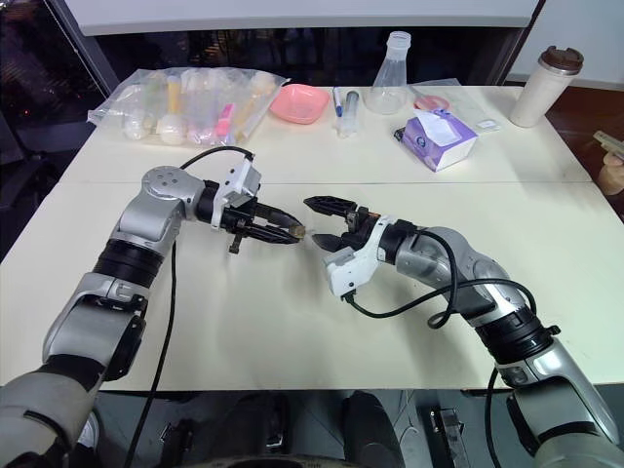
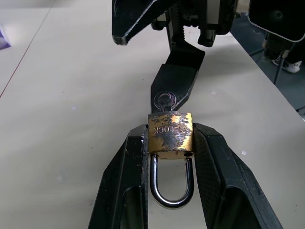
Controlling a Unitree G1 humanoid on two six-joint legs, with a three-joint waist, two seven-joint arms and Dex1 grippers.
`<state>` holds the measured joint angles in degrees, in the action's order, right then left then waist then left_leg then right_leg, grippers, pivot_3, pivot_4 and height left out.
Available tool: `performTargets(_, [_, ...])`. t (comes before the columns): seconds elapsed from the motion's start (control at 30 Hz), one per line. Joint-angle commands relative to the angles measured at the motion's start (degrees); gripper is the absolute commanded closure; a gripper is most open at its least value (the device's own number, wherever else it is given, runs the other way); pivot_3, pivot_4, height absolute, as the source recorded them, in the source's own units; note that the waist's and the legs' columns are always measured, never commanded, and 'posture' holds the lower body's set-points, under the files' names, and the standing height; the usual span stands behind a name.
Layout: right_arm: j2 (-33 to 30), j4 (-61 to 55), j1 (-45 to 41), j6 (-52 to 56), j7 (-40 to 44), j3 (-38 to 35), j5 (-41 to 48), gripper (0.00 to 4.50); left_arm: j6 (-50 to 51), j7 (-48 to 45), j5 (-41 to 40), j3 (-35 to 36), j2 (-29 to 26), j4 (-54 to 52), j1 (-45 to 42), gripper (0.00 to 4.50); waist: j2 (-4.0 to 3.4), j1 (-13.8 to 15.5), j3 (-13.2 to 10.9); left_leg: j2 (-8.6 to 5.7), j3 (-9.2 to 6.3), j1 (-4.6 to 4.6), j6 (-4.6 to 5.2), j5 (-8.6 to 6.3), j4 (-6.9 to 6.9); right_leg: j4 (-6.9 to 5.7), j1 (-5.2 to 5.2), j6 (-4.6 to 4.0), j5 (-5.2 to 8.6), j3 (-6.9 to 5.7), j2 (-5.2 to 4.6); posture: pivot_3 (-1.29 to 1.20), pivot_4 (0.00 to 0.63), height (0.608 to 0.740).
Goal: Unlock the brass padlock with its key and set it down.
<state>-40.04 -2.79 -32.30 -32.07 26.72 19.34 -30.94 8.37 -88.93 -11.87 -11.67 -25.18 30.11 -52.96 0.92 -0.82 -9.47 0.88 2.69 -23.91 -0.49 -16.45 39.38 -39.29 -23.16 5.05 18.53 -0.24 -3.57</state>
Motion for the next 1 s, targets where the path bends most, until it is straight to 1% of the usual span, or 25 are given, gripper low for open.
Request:
performTargets(0.03, [0.89, -0.28, -1.78, -2.21, 0.24, -0.67, 1.55, 0.75, -0.82, -0.15, -0.80, 0.46, 0.52, -1.44, -1.82, 3.76, 0.00, 0.07, 0.00, 0.00, 0.00, 0.00, 0.00, 0.00, 0.00, 0.00, 0.00, 0.00, 0.00, 0.00, 0.00, 0.00, 0.150, 0.715])
performTargets(0.23, [1.93, 0.89, -2.94, -4.34, 1.49, -0.27, 2.08, 0.75, -1.33, -0.59, -0.93, 0.43, 1.16, -1.25, -2.06, 3.76, 0.00, 0.00, 0.00, 0.00, 0.00, 0.00, 0.00, 0.00, 0.04, -0.01, 0.01, 0.00, 0.00, 0.00, 0.00, 0.00, 0.150, 0.715])
performTargets(0.27, [1.93, 1.08, -3.08, -4.71, 1.72, -0.23, 2.04, 0.98, -1.57, -0.83, -0.86, 0.37, 1.10, -1.19, -2.03, 3.76, 0.00, -0.01, 0.00, 0.01, 0.00, 0.00, 0.00, 0.00, 0.04, -0.01, 0.02, 0.00, 0.00, 0.00, 0.00, 0.00, 0.150, 0.715])
performTargets(0.33, [1.91, 1.49, -3.23, -5.26, 2.05, -0.36, 2.04, 1.57, -1.83, -1.06, -0.75, 0.32, 1.08, -1.03, -2.08, 3.76, 0.00, 0.01, 0.00, 0.01, -0.01, 0.00, 0.00, 0.00, 0.04, -0.01, 0.01, 0.00, 0.00, 0.00, 0.00, 0.00, 0.150, 0.715])
performTargets(0.53, [1.60, 3.07, -3.81, -7.50, 2.74, -0.67, 2.02, 4.48, -1.80, -2.46, -1.28, 0.21, 0.35, -1.23, -1.73, 3.76, 0.00, 0.01, 0.00, 0.01, 0.00, -0.01, 0.00, 0.00, 0.06, -0.02, 0.01, 0.00, 0.00, 0.00, -0.01, 0.00, 0.150, 0.715])
performTargets(0.87, [1.67, 3.78, -4.27, -8.42, 3.10, -0.81, 2.25, 4.48, -1.00, -2.84, -1.75, 0.17, -0.44, -2.26, -1.13, 3.76, 0.00, 0.01, 0.00, 0.02, 0.00, -0.01, 0.00, 0.00, 0.08, -0.03, 0.02, 0.00, 0.00, 0.00, -0.01, 0.00, 0.150, 0.715])
performTargets(0.93, [1.67, 3.95, -4.36, -8.47, 3.15, -0.80, 2.26, 4.50, -0.55, -3.06, -2.08, 0.24, -0.76, -2.86, -0.87, 2.74, 0.00, 0.01, 0.00, 0.02, 0.00, -0.01, 0.00, 0.00, 0.08, -0.03, 0.02, 0.00, 0.00, 0.00, -0.02, 0.00, 0.150, 0.715])
performTargets(0.97, [1.68, 4.26, -4.49, -8.54, 3.19, -0.81, 2.30, 4.50, -0.09, -3.26, -2.33, 0.27, -1.02, -3.26, -0.72, 2.54, 0.00, -0.01, 0.00, 0.02, -0.01, -0.01, 0.00, 0.00, 0.08, -0.03, 0.02, 0.00, 0.00, 0.00, -0.02, 0.00, 0.150, 0.715])
performTargets(1.0, [1.70, 4.56, -4.62, -8.65, 3.19, -0.83, 2.31, 4.50, 0.40, -3.44, -2.76, 0.18, -1.43, -3.87, -0.47, 2.12, -0.01, -0.04, 0.00, 0.02, 0.00, -0.01, 0.00, 0.00, 0.08, -0.03, 0.02, 0.00, 0.00, 0.00, -0.02, 0.00, 0.150, 0.715])
